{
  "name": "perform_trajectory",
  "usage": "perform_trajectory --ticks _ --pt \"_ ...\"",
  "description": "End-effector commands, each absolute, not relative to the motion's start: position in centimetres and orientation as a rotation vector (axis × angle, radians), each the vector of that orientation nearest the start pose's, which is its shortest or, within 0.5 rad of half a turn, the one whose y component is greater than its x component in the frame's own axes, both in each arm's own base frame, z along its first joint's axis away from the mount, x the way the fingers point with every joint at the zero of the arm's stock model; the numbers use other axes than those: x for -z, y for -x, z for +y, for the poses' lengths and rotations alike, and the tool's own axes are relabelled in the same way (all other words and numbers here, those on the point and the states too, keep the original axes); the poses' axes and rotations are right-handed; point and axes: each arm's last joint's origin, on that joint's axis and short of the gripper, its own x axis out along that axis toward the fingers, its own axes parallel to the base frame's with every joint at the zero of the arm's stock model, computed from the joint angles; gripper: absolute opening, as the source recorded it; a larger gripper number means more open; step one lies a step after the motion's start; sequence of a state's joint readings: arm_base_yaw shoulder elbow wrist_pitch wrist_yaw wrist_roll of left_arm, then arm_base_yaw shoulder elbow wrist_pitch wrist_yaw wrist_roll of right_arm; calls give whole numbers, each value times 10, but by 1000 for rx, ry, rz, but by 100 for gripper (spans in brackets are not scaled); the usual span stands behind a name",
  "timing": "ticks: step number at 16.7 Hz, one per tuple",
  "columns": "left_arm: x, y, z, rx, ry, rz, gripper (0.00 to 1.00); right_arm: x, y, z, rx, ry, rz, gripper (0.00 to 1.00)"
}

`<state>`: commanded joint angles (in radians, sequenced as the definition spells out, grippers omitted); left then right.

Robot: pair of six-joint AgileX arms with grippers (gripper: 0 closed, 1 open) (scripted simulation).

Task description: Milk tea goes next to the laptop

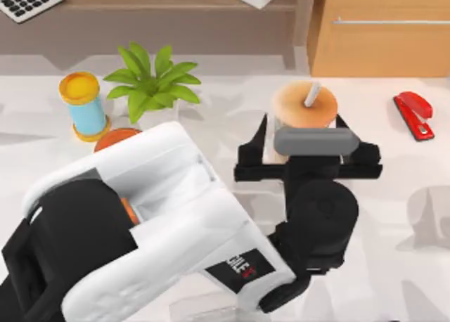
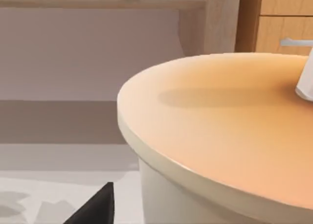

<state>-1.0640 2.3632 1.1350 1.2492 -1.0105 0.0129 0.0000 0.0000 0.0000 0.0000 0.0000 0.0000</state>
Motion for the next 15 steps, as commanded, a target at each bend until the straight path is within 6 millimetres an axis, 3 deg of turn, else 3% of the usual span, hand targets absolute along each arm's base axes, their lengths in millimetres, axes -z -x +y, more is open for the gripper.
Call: perform_trajectory --ticks 12,15 --pt "-75 -238 -366 26 11 -1 2 -160 -106 -1 0 0 0 100" --pt "-75 -238 -366 26 11 -1 0 -160 -106 -1 0 0 0 100"
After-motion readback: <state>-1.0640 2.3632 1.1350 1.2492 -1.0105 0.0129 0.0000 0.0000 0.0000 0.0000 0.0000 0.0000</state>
